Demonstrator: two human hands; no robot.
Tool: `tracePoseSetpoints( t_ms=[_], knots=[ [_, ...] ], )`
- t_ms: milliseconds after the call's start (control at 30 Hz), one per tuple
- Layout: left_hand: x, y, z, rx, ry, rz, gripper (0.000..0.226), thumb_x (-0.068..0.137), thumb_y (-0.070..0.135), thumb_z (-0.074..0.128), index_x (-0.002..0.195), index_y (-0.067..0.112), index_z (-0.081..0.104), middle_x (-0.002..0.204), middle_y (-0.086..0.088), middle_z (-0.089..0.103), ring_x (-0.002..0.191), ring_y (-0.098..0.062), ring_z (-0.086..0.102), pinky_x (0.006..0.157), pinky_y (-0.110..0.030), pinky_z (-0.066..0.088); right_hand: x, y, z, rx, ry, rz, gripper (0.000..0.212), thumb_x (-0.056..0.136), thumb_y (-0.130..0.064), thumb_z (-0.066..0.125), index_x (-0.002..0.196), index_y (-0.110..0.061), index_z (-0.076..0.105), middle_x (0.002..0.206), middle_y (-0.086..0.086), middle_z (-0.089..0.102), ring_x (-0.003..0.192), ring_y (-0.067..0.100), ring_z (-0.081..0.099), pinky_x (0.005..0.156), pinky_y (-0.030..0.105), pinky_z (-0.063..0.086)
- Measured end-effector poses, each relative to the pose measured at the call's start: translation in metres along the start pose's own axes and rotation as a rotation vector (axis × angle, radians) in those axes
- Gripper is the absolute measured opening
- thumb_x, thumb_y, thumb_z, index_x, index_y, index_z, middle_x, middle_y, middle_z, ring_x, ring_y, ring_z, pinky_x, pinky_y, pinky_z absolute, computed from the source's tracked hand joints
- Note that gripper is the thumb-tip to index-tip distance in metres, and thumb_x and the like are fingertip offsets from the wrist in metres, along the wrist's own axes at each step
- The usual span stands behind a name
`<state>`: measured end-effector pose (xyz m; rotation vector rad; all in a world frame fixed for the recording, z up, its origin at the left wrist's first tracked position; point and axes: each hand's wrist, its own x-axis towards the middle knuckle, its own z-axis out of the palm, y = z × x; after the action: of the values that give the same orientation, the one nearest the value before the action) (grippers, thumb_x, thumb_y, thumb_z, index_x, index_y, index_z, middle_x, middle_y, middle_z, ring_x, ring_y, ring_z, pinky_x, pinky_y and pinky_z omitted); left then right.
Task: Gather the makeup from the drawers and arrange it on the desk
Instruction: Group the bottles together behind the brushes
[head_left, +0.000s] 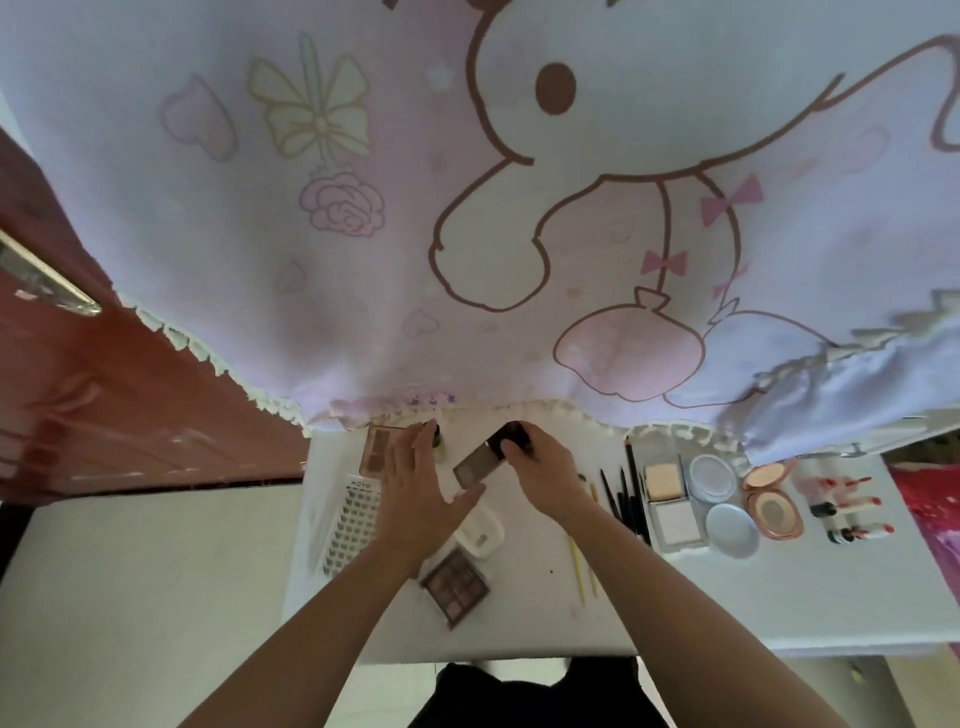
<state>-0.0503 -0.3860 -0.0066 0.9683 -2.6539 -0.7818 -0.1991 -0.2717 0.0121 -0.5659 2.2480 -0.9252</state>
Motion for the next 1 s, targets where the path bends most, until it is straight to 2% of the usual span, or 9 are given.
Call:
tracePoseSetpoints(
  t_ms=[67,133,267,367,500,667,767,900,1000],
  knots=[
    [0.004,0.007,-0.001,0.050,-0.117,0.034,0.107,0.072,0.079,0.053,0.153,0.017,0.022,0.151,-0.008,0.029,0.140,-0.029,0.025,0.117,-0.049,0.025,-0.009,0.000,-0.004,0.148,-0.003,0.017,0.021,0.101,-0.030,0.051,0.119,-0.025,0.061,0.100,0.000,0.070,0.091,0.022,0.064,0.082,0.036,0.053],
    [0.009,0.016,-0.001,0.084,-0.244,0.068,0.099,0.079,0.076,0.052,0.154,0.021,0.019,0.153,-0.004,0.032,0.142,-0.027,0.027,0.116,-0.046,0.024,-0.019,-0.004,-0.008,0.293,-0.017,0.030,0.020,0.103,-0.027,0.050,0.117,-0.022,0.063,0.097,0.002,0.071,0.089,0.022,0.066,0.087,0.040,0.054],
    [0.020,0.027,-0.008,0.029,-0.256,0.132,0.048,0.093,0.050,0.057,0.129,0.020,0.047,0.116,-0.001,0.062,0.099,-0.024,0.062,0.076,-0.032,0.045,-0.032,-0.020,-0.015,0.508,-0.001,0.074,0.020,0.104,-0.022,0.048,0.115,-0.016,0.064,0.091,0.004,0.066,0.078,0.016,0.060,0.073,0.029,0.050],
    [0.021,0.035,-0.015,0.101,-0.186,0.245,0.035,0.094,0.042,0.056,0.120,0.019,0.049,0.109,0.002,0.062,0.090,-0.022,0.060,0.071,-0.035,0.050,-0.036,-0.030,-0.021,0.344,0.124,0.053,0.022,0.102,-0.034,0.045,0.101,-0.019,0.061,0.088,0.004,0.065,0.072,0.017,0.061,0.070,0.033,0.050],
    [0.015,0.049,-0.023,0.220,-0.112,0.303,0.023,0.087,0.037,0.056,0.104,0.022,0.053,0.092,0.007,0.062,0.079,-0.017,0.060,0.058,-0.033,0.049,-0.043,-0.044,-0.024,-0.049,0.230,0.005,0.052,0.099,-0.063,0.032,0.077,-0.019,0.050,0.067,-0.001,0.058,0.064,0.017,0.058,0.058,0.030,0.039],
    [0.009,0.062,-0.024,0.254,-0.040,0.262,0.019,0.071,0.033,0.066,0.072,0.020,0.052,0.054,0.007,0.054,0.041,-0.016,0.049,0.045,-0.020,0.021,-0.049,-0.047,-0.028,-0.131,0.360,-0.091,0.039,0.103,-0.042,0.040,0.073,-0.017,0.045,0.059,0.000,0.050,0.053,0.018,0.049,0.054,0.032,0.036],
    [0.007,0.073,-0.022,0.230,-0.013,0.231,0.016,0.078,0.033,0.062,0.077,0.019,0.054,0.060,0.006,0.058,0.046,-0.015,0.047,0.043,-0.021,0.020,-0.054,-0.046,-0.038,-0.187,0.393,-0.198,0.033,0.104,-0.038,0.042,0.083,-0.014,0.048,0.057,0.001,0.051,0.051,0.023,0.053,0.049,0.035,0.040],
    [0.006,0.089,-0.019,0.182,-0.090,0.244,0.017,0.083,0.035,0.058,0.086,0.019,0.055,0.070,0.004,0.062,0.061,-0.019,0.059,0.049,-0.026,0.032,-0.062,-0.035,-0.052,-0.204,0.437,-0.318,0.021,0.104,-0.032,0.046,0.089,-0.018,0.043,0.050,-0.005,0.045,0.043,0.017,0.048,0.045,0.035,0.040],
    [0.005,0.099,-0.011,0.198,-0.040,0.263,0.017,0.077,0.032,0.064,0.079,0.018,0.053,0.063,0.004,0.058,0.050,-0.018,0.053,0.044,-0.023,0.023,-0.064,-0.025,-0.061,-0.184,0.454,-0.269,0.005,0.104,-0.027,0.043,0.104,-0.022,0.044,0.052,0.003,0.052,0.046,0.022,0.052,0.048,0.043,0.047]
  ],
)
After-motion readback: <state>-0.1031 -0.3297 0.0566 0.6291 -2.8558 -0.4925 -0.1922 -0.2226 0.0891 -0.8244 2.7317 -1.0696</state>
